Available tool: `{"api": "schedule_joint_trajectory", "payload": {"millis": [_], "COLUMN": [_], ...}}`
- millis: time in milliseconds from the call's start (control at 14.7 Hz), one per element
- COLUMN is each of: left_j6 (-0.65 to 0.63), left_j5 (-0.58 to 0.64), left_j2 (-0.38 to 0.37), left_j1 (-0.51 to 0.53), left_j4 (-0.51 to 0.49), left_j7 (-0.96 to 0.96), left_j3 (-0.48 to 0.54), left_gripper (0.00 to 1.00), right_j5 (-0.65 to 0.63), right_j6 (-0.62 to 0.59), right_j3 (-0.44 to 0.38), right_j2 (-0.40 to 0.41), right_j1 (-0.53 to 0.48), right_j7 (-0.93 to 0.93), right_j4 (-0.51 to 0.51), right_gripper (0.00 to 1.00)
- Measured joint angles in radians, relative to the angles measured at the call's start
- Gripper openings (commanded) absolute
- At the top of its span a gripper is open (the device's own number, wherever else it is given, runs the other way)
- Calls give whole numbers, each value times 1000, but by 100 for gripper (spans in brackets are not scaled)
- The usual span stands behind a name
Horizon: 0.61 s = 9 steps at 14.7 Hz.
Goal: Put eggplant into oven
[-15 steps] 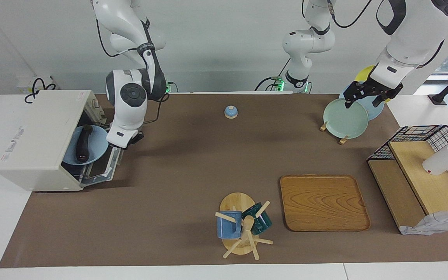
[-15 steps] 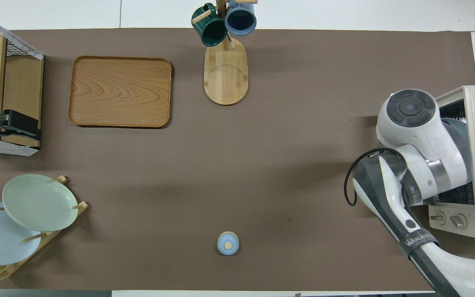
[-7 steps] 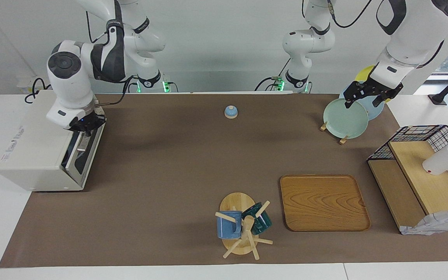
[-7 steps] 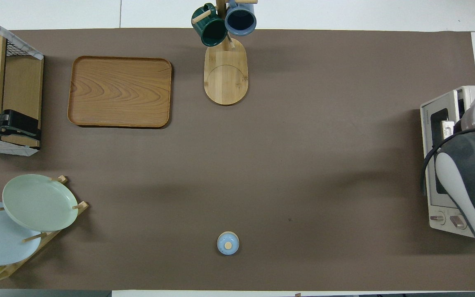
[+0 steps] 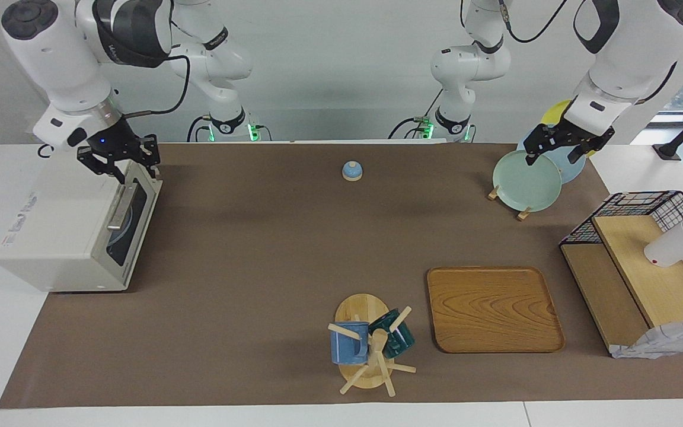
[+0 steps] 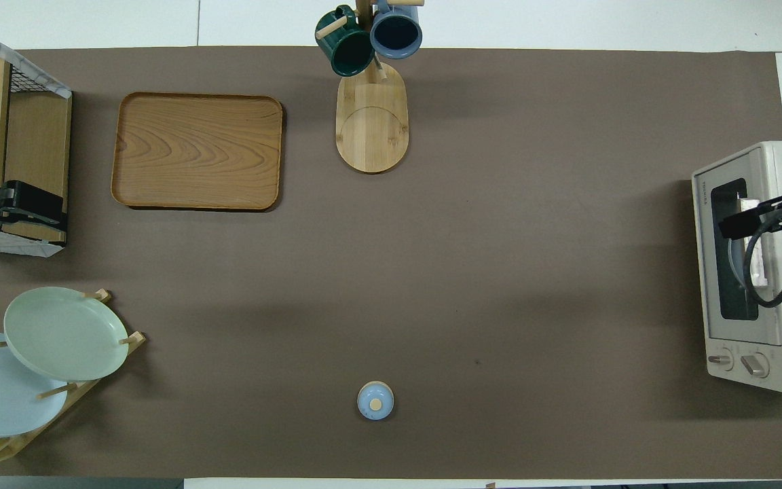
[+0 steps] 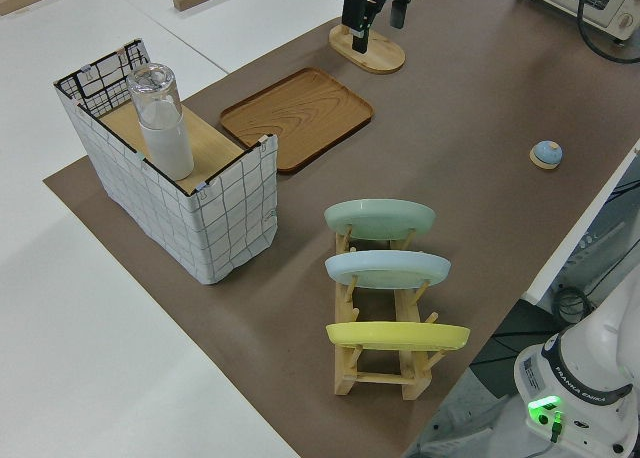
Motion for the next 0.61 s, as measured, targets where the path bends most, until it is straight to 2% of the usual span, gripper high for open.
{"api": "schedule_joint_trajectory", "payload": {"millis": [272, 611], "left_j6": [0, 0], "left_j5": [0, 0], "left_j2": [0, 0], "left_j1": [0, 0], "left_j4": [0, 0], "left_j7": [0, 0], "left_j3": [0, 0], "left_gripper": [100, 100], "right_j5": [1, -17], "right_j6": [-15, -66], "right_j3": [8, 6], "right_j2": [10, 9], "right_j1": [19, 69], "right_j7": [93, 123], "right_j4": [0, 0], "right_gripper": [100, 100]}}
